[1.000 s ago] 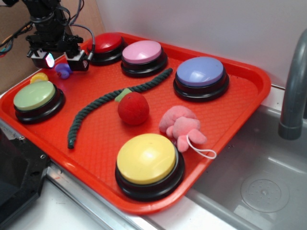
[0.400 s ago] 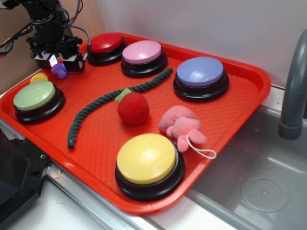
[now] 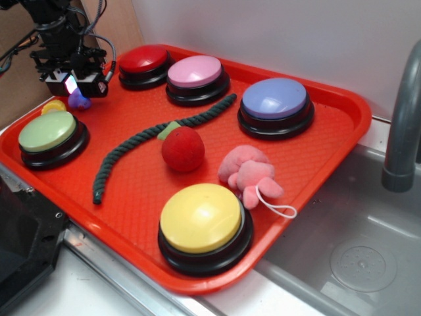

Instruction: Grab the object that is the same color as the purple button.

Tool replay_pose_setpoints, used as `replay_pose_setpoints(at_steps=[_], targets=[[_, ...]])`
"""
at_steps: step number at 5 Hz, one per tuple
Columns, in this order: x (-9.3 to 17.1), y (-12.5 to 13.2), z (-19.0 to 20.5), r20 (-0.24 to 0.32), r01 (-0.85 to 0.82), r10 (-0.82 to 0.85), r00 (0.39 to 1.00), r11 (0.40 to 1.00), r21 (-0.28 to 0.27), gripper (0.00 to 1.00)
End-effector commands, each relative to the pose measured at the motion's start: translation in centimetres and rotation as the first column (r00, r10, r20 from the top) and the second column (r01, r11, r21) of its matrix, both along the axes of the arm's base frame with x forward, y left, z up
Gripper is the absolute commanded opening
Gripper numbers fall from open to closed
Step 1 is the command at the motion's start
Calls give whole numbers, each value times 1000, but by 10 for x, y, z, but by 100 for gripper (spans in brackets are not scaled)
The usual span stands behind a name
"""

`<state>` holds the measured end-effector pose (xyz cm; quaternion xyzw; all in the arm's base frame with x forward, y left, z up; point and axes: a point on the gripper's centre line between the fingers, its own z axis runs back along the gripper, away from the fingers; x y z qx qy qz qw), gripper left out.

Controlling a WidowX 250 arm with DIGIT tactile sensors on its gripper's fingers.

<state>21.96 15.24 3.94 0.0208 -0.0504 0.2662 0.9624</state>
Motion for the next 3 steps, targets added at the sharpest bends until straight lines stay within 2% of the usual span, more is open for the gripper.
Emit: replay_pose_setpoints(at_steps=[1, 2, 3], targets=[[9, -43, 86, 53, 170, -174, 983, 984, 59, 0], [-2, -89, 115, 68, 320, -324, 944, 945, 62, 0], [-18, -121, 129, 69, 402, -402, 913, 916, 20, 0]])
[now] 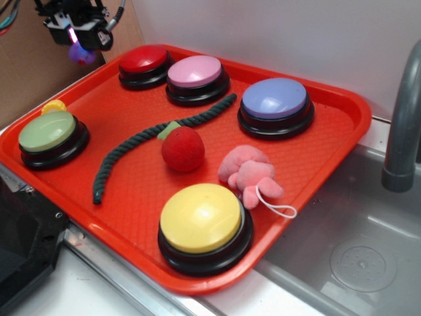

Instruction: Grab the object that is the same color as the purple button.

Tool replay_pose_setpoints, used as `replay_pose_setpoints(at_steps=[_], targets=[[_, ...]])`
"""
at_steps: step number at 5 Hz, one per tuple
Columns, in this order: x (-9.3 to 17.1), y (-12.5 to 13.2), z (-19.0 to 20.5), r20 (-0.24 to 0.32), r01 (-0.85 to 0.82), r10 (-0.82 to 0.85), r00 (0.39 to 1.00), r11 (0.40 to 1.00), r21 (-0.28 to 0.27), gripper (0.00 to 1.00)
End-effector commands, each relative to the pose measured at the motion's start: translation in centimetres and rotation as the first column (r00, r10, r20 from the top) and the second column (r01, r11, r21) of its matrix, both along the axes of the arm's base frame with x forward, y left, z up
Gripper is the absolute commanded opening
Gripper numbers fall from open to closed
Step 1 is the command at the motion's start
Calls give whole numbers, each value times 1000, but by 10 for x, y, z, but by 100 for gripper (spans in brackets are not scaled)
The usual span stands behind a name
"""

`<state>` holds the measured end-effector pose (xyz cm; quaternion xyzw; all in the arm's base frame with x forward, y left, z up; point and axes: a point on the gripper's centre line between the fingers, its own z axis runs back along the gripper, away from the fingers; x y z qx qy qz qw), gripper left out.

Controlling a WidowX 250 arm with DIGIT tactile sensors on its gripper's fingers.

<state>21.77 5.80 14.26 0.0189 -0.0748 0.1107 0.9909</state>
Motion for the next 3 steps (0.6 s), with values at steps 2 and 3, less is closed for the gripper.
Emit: replay_pose_setpoints(at_steps=[2, 3], targets=[[-34, -58, 27, 4, 186, -186, 983, 981, -61, 0], [-36, -48, 29, 44, 214, -211, 976, 975, -57, 0]])
